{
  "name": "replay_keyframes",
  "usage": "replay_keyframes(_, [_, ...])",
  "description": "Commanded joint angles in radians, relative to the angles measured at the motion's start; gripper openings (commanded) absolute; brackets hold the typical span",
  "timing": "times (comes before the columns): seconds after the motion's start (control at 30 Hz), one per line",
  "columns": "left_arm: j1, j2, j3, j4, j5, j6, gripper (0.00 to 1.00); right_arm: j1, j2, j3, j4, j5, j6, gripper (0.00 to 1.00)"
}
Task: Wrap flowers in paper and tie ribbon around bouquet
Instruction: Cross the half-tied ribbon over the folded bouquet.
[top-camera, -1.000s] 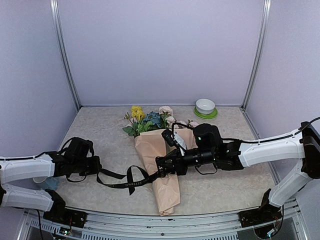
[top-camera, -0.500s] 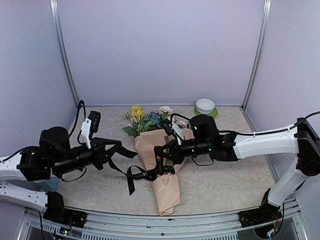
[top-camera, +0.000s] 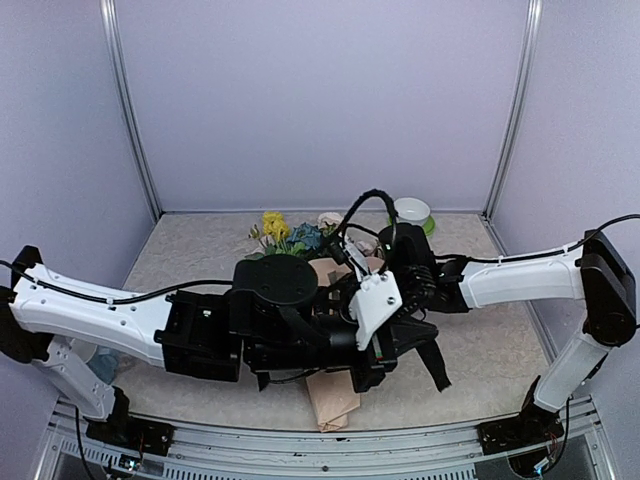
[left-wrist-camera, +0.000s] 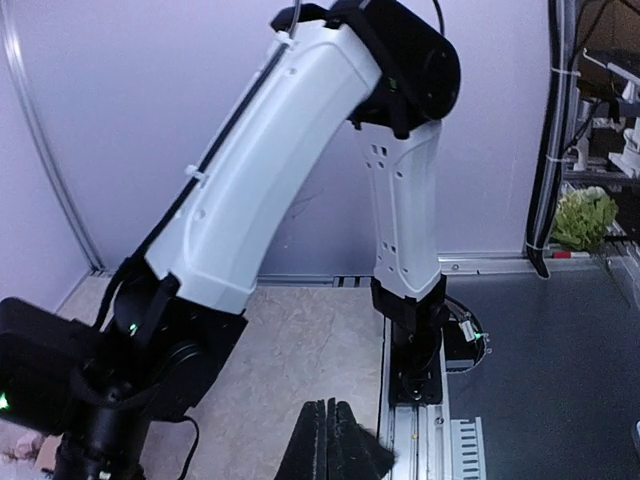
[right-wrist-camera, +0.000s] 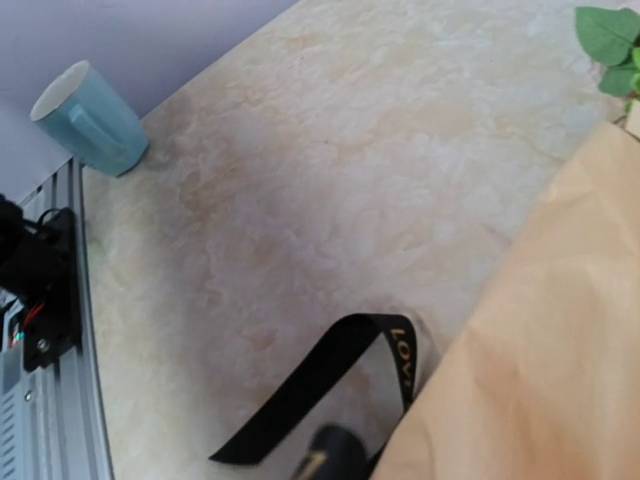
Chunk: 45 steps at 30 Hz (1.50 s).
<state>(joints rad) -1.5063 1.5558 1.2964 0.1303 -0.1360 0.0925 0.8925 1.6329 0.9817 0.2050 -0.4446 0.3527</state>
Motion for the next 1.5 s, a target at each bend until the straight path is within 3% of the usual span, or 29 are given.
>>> replay_keyframes(0.0, [0.004,0.117,0.037,0.113,0.117,0.155,0.0,-0.004,-0.001,0.024,-0.027,-0.047,-0.043,0.0])
replay_keyframes(0.4, [0.019,0.419,0.19,0.151,0.143,0.22,0.0,-0.003,-0.01,0.02,-0.074,-0.081,-0.114,0.0])
replay_keyframes(0.43, [0.024,0.418,0.18,0.157,0.154,0.213,0.07,-0.004,-0.01,0.018,-0.086,-0.072,-0.115,0.0])
replay_keyframes(0.5, [0.036,0.417,0.161,0.161,0.183,0.191,0.46,-0.005,-0.01,0.014,-0.098,-0.078,-0.124,0.0])
replay_keyframes(0.63, [0.05,0.407,0.145,0.137,0.211,0.177,0.96,-0.005,0.0,0.018,-0.102,-0.092,-0.13,0.0])
replay_keyframes(0.67, [0.05,0.404,0.145,0.123,0.21,0.184,0.98,-0.006,0.002,0.02,-0.105,-0.093,-0.131,0.0])
replay_keyframes(0.9, [0.051,0.301,0.094,0.053,0.161,0.21,0.99,-0.005,0.003,0.03,-0.111,-0.105,-0.136,0.0])
replay_keyframes(1.07, [0.075,0.006,-0.16,0.149,0.076,0.106,0.99,0.005,0.011,0.039,-0.096,-0.126,-0.129,0.0])
replay_keyframes(1.13, [0.12,-0.117,-0.263,0.175,0.001,0.005,0.91,0.014,0.019,0.052,-0.084,-0.136,-0.125,0.0])
replay_keyframes(1.23, [0.228,-0.268,-0.418,0.146,-0.072,-0.182,0.6,0.016,0.036,0.074,-0.069,-0.183,-0.115,0.0])
replay_keyframes(1.3, [0.315,-0.336,-0.544,0.155,-0.048,-0.279,0.45,0.016,0.033,0.084,-0.059,-0.191,-0.112,0.0])
replay_keyframes(1.37, [0.38,-0.378,-0.653,0.205,0.018,-0.327,0.44,0.017,0.029,0.089,-0.056,-0.179,-0.112,0.0])
replay_keyframes(1.47, [0.385,-0.376,-0.744,0.294,0.078,-0.314,0.57,0.018,0.031,0.093,-0.058,-0.175,-0.112,0.0])
